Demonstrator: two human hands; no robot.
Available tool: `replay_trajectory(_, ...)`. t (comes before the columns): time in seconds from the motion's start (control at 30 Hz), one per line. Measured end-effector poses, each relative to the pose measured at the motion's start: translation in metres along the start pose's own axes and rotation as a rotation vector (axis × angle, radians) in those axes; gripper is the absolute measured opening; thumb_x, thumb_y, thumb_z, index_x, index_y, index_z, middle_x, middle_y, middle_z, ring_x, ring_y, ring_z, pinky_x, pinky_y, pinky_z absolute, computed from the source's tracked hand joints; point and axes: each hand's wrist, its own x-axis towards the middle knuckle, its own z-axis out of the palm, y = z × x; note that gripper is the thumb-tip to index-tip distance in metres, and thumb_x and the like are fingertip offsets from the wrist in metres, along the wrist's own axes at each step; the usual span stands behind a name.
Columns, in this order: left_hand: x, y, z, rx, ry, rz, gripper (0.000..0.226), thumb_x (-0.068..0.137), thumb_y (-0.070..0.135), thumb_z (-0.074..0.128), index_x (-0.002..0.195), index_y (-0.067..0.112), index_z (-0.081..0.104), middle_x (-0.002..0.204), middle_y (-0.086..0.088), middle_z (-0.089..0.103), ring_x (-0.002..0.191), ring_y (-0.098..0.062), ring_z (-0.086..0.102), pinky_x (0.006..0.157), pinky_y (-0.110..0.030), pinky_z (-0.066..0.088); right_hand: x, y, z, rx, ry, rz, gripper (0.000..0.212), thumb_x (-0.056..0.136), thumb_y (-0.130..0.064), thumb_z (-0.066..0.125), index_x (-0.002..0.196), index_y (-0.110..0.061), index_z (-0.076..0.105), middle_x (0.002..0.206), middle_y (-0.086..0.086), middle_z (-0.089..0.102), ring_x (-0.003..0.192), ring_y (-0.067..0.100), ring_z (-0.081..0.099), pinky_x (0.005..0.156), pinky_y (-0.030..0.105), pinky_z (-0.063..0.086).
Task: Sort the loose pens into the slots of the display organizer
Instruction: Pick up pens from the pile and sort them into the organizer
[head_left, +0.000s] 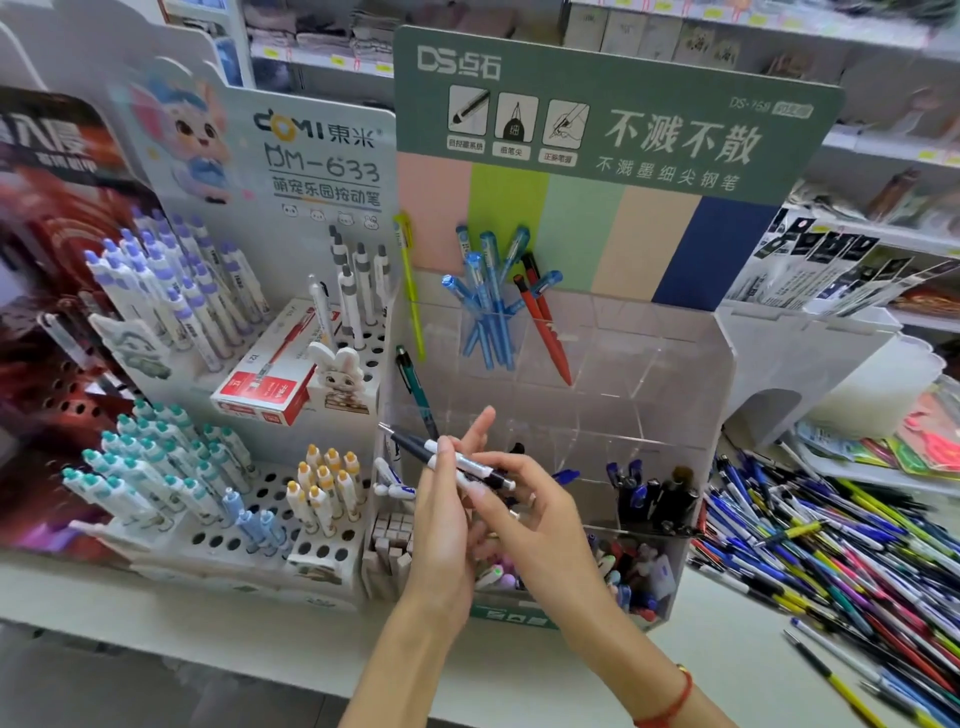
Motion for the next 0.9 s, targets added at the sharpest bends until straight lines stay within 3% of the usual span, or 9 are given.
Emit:
replay_trajectory(0.07,0.004,0.003,-0.001,0.022,-0.053,0.007,0.04,0.1,0.042,0.034,0.122,0.029,0.064,0.095,0.003,0.073,0.074,-0.009,0.066,0.051,-0.018,0.047,0.0,-0.004,0.0,0.081,0.116,-0.051,0.014,0.087,-0.015,0.066,0.102,-0.017,0.066,0.091,-0.002,0.071,0.069,0.019,0.069,0.062,0.029,0.058)
replay_trajectory(0.13,0.007,0.007,-0.001,0.043,-0.092,-0.012,0.039,0.095,0.041,0.044,0.123,0.022,0.064,0.103,-0.004,0.072,0.091,-0.014,0.067,0.071,-0.024,0.052,0.004,-0.007,-0.003,0.159,0.232,-0.089,0.013,0.085,-0.014,0.067,0.098,-0.012,0.067,0.083,0.004,0.072,0.066,0.017,0.068,0.064,0.027,0.057)
replay_trajectory(0.23,0.01,0.01,0.003,0.043,-0.069,-0.041,0.041,0.09,0.038,0.054,0.117,0.011,0.068,0.112,-0.009,0.071,0.111,-0.021,0.064,0.101,-0.037,0.045,0.011,-0.01,-0.006,0.176,0.303,-0.119,0.012,0.087,-0.018,0.066,0.097,-0.012,0.069,0.078,0.005,0.071,0.066,0.011,0.063,0.065,0.022,0.054)
replay_trajectory(0.4,0.016,0.022,-0.003,0.138,-0.001,0.077,0.046,0.087,0.047,0.048,0.116,0.014,0.064,0.11,-0.003,0.07,0.107,-0.014,0.064,0.098,-0.033,0.048,0.027,-0.023,-0.018,0.115,0.36,-0.187,0.008,0.093,-0.02,0.057,0.096,-0.018,0.064,0.067,-0.004,0.058,0.058,0.003,0.053,0.057,0.014,0.045)
replay_trajectory(0.53,0.032,0.029,-0.031,0.752,0.244,0.426,0.023,0.099,0.034,0.045,0.118,0.029,0.056,0.118,0.016,0.057,0.11,0.002,0.05,0.097,-0.017,0.039,0.042,-0.047,-0.04,-0.001,0.462,-0.377,0.007,0.096,-0.016,0.053,0.094,-0.021,0.058,0.073,-0.003,0.056,0.059,0.001,0.051,0.058,0.012,0.044)
replay_trajectory(0.6,0.045,0.03,-0.044,1.044,0.188,0.505,0.028,0.1,0.024,0.045,0.126,0.028,0.055,0.126,0.019,0.05,0.118,0.005,0.041,0.1,-0.015,0.031,0.045,-0.06,-0.05,-0.066,0.496,-0.492,0.009,0.096,-0.015,0.053,0.093,-0.024,0.055,0.076,-0.01,0.058,0.062,0.001,0.053,0.06,0.011,0.045)
replay_trajectory(0.67,0.055,0.028,-0.053,1.315,0.138,0.549,0.03,0.099,0.019,0.047,0.126,0.024,0.057,0.127,0.012,0.055,0.12,-0.003,0.044,0.1,-0.023,0.033,0.047,-0.069,-0.053,-0.149,0.444,-0.555,0.009,0.095,-0.016,0.054,0.093,-0.025,0.054,0.076,-0.016,0.06,0.065,0.002,0.055,0.061,0.012,0.045)
replay_trajectory(0.77,0.059,0.027,-0.054,1.485,0.148,0.596,0.025,0.093,0.015,0.056,0.116,0.019,0.064,0.113,0.003,0.066,0.11,-0.015,0.057,0.094,-0.032,0.041,0.056,-0.07,-0.048,-0.4,0.327,-0.577,0.003,0.095,-0.021,0.057,0.096,-0.021,0.054,0.08,-0.007,0.061,0.068,0.01,0.059,0.06,0.022,0.048)
replay_trajectory(0.9,0.058,0.025,-0.054,1.556,0.208,0.675,0.024,0.086,0.014,0.066,0.109,0.018,0.068,0.104,0.003,0.069,0.101,-0.018,0.062,0.089,-0.036,0.044,0.087,-0.059,-0.03,-0.962,0.167,-0.493,0.016,0.097,-0.032,0.052,0.101,-0.017,0.052,0.084,-0.003,0.059,0.071,0.018,0.058,0.06,0.035,0.044)
